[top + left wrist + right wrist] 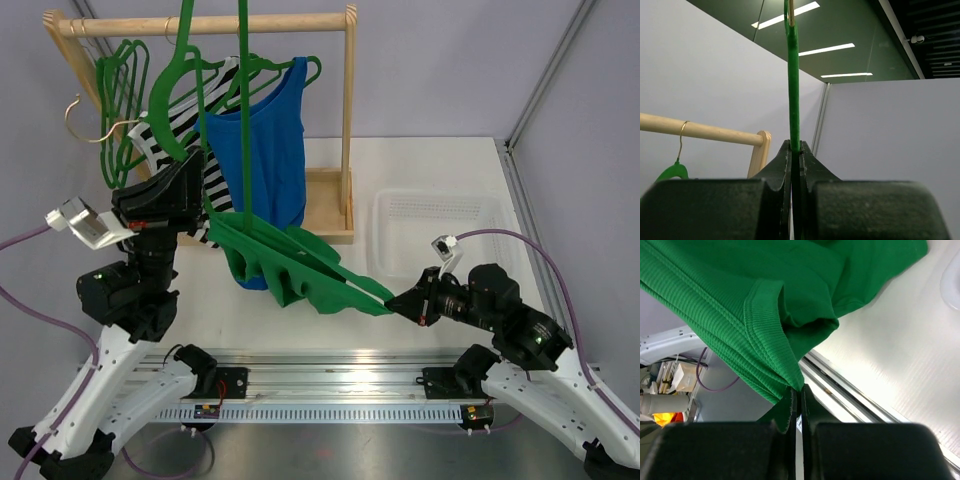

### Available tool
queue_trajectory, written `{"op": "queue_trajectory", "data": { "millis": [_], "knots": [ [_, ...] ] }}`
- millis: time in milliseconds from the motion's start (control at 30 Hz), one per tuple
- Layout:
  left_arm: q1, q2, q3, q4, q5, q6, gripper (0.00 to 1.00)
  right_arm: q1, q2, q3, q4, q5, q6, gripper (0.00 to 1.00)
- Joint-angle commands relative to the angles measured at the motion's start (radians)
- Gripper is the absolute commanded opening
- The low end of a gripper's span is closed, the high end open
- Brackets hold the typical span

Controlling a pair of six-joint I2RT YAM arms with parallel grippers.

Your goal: Remove the tank top from the hanger

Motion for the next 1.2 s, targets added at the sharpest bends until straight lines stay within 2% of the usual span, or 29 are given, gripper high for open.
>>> {"op": "queue_trajectory", "data": {
  "millis": [0, 67, 100, 167, 200, 233, 300, 433, 567, 633, 700, 767, 833, 967, 1100, 1167],
  "knots": [
    [0.007, -0.133, -0.043, 0.105, -0.083, 0.016, 0.00, 0.005, 0.009, 0.057, -0.133, 0.082, -0.015, 0.00],
    [0.007, -0.166, -0.157, 0.238, -0.169, 0.023, 0.00, 0.005, 0.043, 0.086, -0.178, 0.091, -0.032, 0.00],
    [0.007, -0.178, -0.179, 0.282, -0.183, 0.033, 0.00, 0.005, 0.060, 0.088, -0.179, 0.043, -0.040, 0.00],
    [0.007, -0.167, -0.162, 0.308, -0.103, 0.028, 0.00, 0.005, 0.106, 0.070, -0.093, -0.056, -0.030, 0.00],
    [0.007, -0.142, -0.144, 0.288, -0.049, 0.016, 0.00, 0.005, 0.115, 0.054, 0.057, -0.184, 0.008, 0.00],
    [0.007, -0.122, -0.121, 0.255, 0.073, -0.027, 0.00, 0.005, 0.123, 0.036, 0.142, -0.244, 0.035, 0.00],
    [0.006, -0.068, -0.087, 0.259, 0.170, -0.082, 0.00, 0.005, 0.158, 0.048, 0.317, -0.342, 0.099, 0.00],
    [0.006, -0.029, -0.125, 0.398, 0.342, -0.226, 0.00, 0.007, 0.282, 0.209, 0.339, -0.352, 0.072, 0.00],
    [0.006, 0.000, -0.192, 0.527, 0.366, -0.355, 0.00, 0.013, 0.483, 0.312, 0.365, -0.335, 0.063, 0.00],
    [0.006, 0.017, -0.217, 0.605, 0.373, -0.433, 0.00, 0.021, 0.544, 0.346, 0.350, -0.244, 0.041, 0.00],
    [0.006, 0.043, -0.235, 0.671, 0.360, -0.487, 0.00, 0.047, 0.647, 0.353, 0.330, -0.169, 0.018, 0.00],
    [0.006, 0.056, -0.265, 0.774, 0.318, -0.538, 0.00, 0.086, 0.740, 0.340, 0.334, -0.156, 0.003, 0.00],
    [0.006, 0.058, -0.281, 0.828, 0.259, -0.543, 0.00, 0.113, 0.778, 0.285, 0.385, -0.134, 0.004, 0.00],
    [0.006, -0.015, -0.341, 0.790, 0.111, -0.448, 0.00, 0.157, 0.808, 0.189, 0.368, 0.071, 0.003, 0.00],
    [0.006, -0.110, -0.372, 0.727, -0.100, -0.308, 0.00, 0.156, 0.779, 0.067, 0.341, 0.186, 0.021, 0.00],
    [0.006, -0.124, -0.395, 0.753, -0.143, -0.265, 0.00, 0.156, 0.746, 0.034, 0.319, 0.235, 0.039, 0.00]
  ]
}}
